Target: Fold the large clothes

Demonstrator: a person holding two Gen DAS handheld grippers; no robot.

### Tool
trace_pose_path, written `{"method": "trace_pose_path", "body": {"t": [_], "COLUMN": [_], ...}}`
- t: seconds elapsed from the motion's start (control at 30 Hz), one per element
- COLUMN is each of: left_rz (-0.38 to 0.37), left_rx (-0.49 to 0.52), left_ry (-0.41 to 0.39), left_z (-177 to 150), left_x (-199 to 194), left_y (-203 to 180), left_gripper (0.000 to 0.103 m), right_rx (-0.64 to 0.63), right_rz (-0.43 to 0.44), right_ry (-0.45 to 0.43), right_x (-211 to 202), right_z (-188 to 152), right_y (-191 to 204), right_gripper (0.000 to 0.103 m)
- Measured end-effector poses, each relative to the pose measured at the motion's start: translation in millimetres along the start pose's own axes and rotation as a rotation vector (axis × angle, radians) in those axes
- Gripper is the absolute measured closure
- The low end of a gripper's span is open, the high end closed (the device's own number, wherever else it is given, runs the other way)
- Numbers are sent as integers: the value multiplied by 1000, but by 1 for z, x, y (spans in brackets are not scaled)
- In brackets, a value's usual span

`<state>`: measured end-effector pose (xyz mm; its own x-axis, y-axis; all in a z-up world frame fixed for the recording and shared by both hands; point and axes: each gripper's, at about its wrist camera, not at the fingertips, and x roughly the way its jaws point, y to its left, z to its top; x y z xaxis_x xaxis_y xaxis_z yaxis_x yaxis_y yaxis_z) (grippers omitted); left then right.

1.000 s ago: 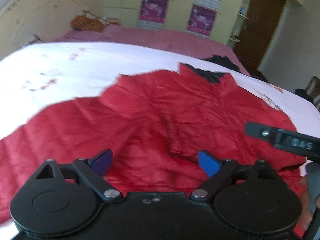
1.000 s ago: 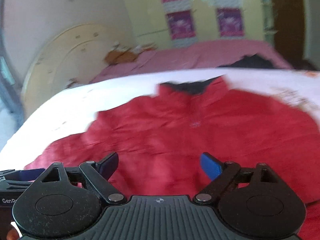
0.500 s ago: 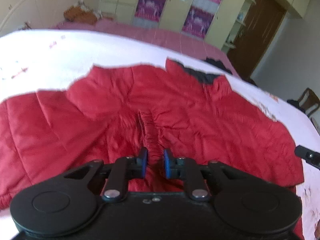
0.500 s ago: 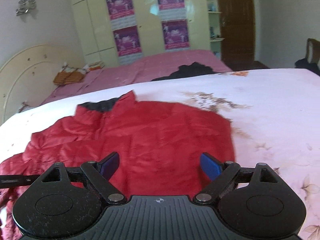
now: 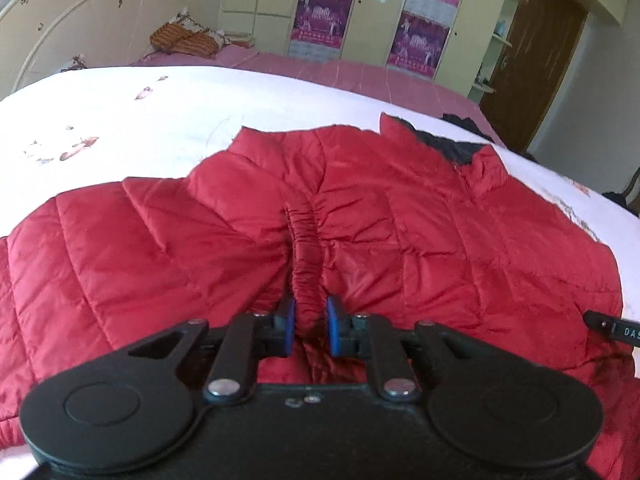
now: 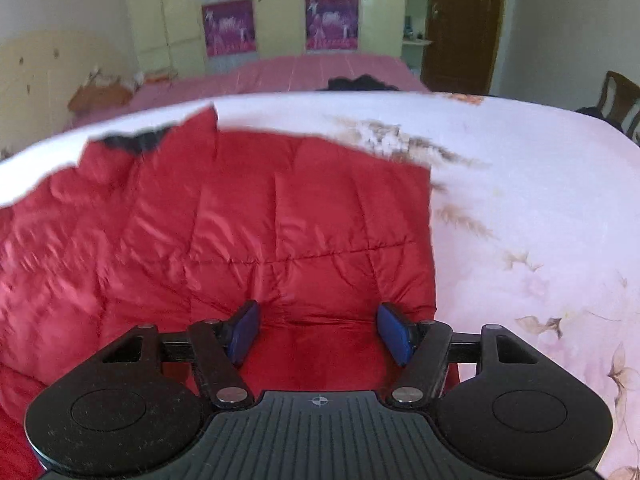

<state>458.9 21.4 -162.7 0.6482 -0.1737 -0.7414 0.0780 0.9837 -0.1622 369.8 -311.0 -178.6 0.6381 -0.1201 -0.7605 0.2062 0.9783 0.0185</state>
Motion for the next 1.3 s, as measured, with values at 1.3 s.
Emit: {"method": "trace_pose_path", "body": {"t": [1.3], "left_rz": [82], "left_rx": [-12], "left_ry": [16], "left_z": [-2], "left_x": [-32], "left_y": [-6], "left_gripper": [51], "right_rx": [-232], "right_rz": [224], "right_ry": [-22], "right_x": [-11], "right_z": [29], "right_y": [126], "right_gripper": [38]}}
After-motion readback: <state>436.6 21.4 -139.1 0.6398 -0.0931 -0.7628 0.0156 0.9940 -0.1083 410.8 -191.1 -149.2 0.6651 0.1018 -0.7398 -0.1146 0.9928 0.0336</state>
